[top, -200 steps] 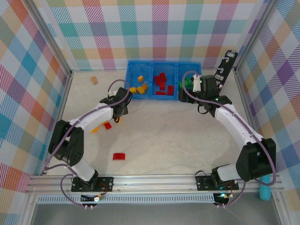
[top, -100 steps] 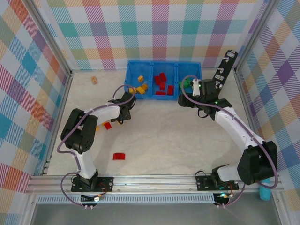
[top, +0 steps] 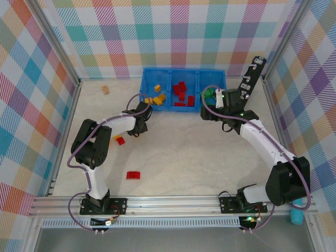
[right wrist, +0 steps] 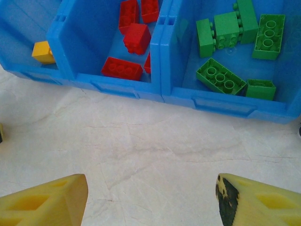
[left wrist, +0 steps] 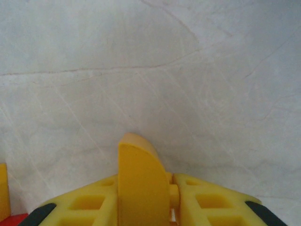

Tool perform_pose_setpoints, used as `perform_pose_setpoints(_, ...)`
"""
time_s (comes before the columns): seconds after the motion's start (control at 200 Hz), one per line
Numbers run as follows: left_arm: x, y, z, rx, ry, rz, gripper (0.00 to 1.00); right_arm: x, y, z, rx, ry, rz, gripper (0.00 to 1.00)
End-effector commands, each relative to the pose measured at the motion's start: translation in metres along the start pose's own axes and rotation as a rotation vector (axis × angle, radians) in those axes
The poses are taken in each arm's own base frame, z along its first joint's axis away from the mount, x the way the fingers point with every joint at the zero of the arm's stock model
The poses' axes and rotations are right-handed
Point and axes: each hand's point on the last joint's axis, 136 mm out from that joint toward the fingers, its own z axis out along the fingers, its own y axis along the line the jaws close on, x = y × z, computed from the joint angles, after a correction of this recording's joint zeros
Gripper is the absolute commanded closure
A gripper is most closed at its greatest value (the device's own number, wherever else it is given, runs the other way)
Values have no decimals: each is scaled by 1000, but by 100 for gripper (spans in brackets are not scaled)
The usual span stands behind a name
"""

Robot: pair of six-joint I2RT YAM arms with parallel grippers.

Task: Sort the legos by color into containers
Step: Pick up the lego from the middle-left of the table, then place the lego in the container.

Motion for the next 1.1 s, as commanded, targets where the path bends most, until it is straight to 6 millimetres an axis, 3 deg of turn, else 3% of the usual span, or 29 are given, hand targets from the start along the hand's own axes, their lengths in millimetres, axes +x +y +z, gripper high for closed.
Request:
perform_pose_setpoints(0.0, -34, -11, -25, 68, -75, -52, 72, -6, 0, 0, 14, -2, -24, 27)
perform_pose_setpoints(0.24, -112, -69, -80, 321, -204, -200, 74, -7, -3, 2, 35, 7, -52, 27)
perform_pose_setpoints(0.33, -140, -89, -91, 392, -260, -257, 74, -8, -4, 2, 37, 5, -52, 27)
perform_pose_setpoints(0.44, -163, -108, -82, 418, -293, -315, 75, -8, -1, 4, 23, 8, -45, 27)
perform_pose_setpoints(0.64, -180, -136, -44, 457, -296, -399, 74, -15, 4, -1, 2, -16, -43, 27)
perform_pose_setpoints(0.755, -187, -142, -43, 481, -293, -401, 53, -15, 6, -4, -10, -22, -40, 27)
perform_pose_setpoints(0.825, -195, -139, -62, 496, -316, -368, 40, -11, 6, -5, -11, -14, -38, 27)
perform_pose_setpoints(0.93, -209, -124, -117, 537, -386, -308, 35, -3, 4, -3, -10, -8, -30, 27)
perform_pose_setpoints(0.995, -216, -104, -155, 554, -439, -295, 35, 3, 3, 1, -14, 0, -18, 27)
perform_pose_setpoints(1.09, -209, -58, -194, 506, -470, -280, 35, 12, 3, 11, -29, 22, 8, 27)
